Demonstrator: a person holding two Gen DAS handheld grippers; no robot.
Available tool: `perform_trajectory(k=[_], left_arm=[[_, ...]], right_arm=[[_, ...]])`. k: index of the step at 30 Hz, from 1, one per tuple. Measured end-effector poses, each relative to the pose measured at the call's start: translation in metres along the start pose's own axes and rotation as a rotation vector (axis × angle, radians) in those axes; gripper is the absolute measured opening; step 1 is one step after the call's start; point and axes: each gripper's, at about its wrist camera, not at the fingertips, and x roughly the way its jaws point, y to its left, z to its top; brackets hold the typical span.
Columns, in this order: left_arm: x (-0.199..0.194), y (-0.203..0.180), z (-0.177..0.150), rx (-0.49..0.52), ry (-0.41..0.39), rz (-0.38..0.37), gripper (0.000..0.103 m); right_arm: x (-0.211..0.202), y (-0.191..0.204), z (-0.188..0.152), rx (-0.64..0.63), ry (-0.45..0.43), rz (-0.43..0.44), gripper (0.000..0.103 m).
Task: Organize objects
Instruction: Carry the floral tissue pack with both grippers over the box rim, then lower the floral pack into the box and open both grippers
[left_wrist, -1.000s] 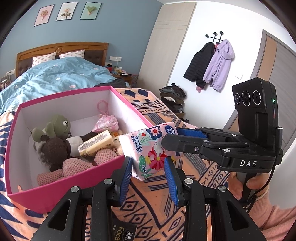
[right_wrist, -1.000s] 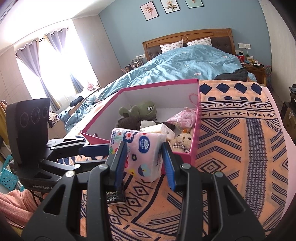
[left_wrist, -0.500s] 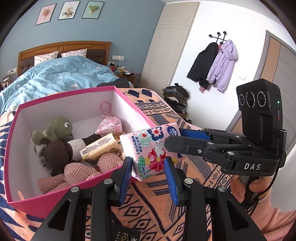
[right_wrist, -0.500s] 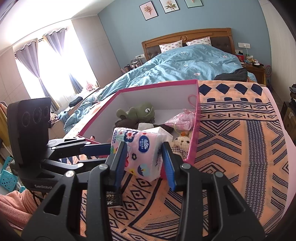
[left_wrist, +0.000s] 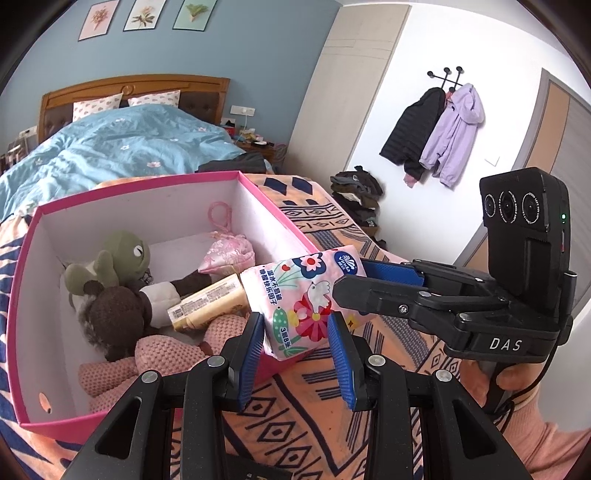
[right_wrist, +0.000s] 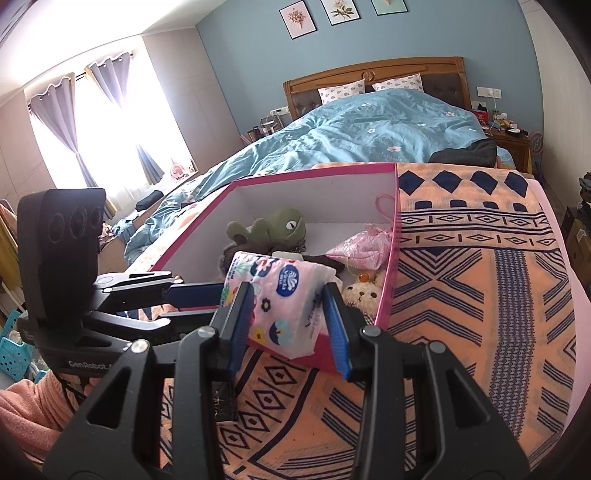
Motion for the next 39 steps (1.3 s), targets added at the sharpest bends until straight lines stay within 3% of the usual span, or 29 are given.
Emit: perform_trajectory(k=[23, 39], left_arm=[[0.028, 0.01, 0.008, -0.032, 0.045, 0.042, 0.036], [0.036, 0.017, 0.001, -0.049, 0.057, 0.081, 0.036]], right_arm=[[0.026, -0.016, 0.007, 0.004, 0.046, -0.033, 0.042], [0.032, -0.017, 0.005, -0.022, 0.036, -0.149, 0.042]])
